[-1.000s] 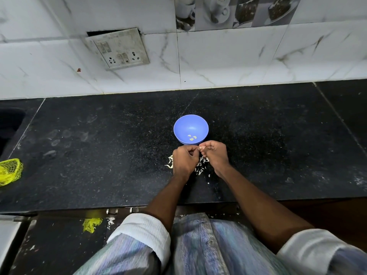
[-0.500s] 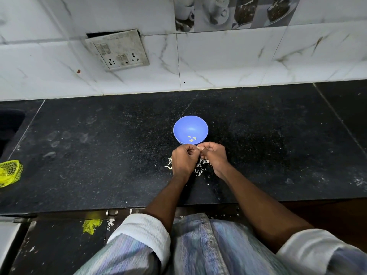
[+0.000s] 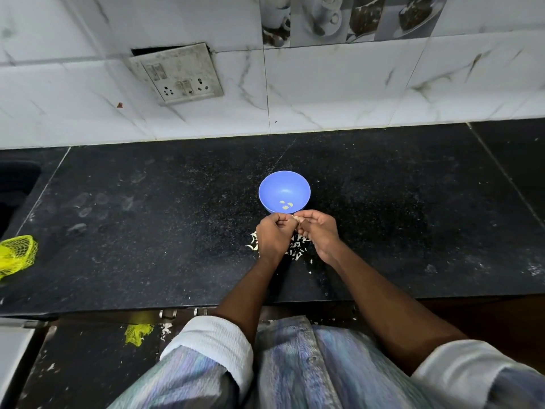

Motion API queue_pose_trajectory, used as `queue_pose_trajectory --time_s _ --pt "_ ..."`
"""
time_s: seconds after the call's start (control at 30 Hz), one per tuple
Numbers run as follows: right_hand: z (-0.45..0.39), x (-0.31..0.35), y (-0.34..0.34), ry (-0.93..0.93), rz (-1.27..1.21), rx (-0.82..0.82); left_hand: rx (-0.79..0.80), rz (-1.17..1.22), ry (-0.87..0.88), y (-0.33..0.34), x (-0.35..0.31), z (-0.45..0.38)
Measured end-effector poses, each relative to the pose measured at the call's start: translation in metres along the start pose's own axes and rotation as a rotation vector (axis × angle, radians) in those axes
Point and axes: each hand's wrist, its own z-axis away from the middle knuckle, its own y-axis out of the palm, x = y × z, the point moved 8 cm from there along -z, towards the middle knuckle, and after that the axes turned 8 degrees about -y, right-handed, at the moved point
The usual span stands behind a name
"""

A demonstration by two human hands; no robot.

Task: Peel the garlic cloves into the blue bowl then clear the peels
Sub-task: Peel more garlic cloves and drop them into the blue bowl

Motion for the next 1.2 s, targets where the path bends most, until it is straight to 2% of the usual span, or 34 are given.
queue_pose_trajectory --time_s 0.17,0.33,0.43,0.6,0.7,0.87,1.2 --pt "0.003 -0.001 0.004 0.048 -0.085 0.021 0.011 0.022 -0.023 0.001 0.005 -0.002" --pt "0.002 0.001 0.002 0.002 0.011 0.069 0.001 0.033 -0.07 0.0 0.012 -0.005" --pt "0.002 0.003 -0.001 -0.01 0.006 0.031 0.041 0.066 -0.076 0.005 0.01 -0.004" --pt "0.001 -0.004 0.007 0.13 -0.284 -0.015 0.075 0.085 -0.064 0.009 0.009 -0.004" --pt "-0.001 -0.006 0.007 0.172 -0.341 -0.024 0.085 0.032 -0.015 0.01 0.007 -0.003" --pt "0.001 -0.008 0.0 0.148 -0.307 -0.043 -0.04 -0.058 0.034 -0.003 0.005 -0.006" --pt "-0.003 0.001 -0.006 -0.001 -0.024 -0.004 -0.016 -0.151 0.16 -0.001 -0.006 -0.001"
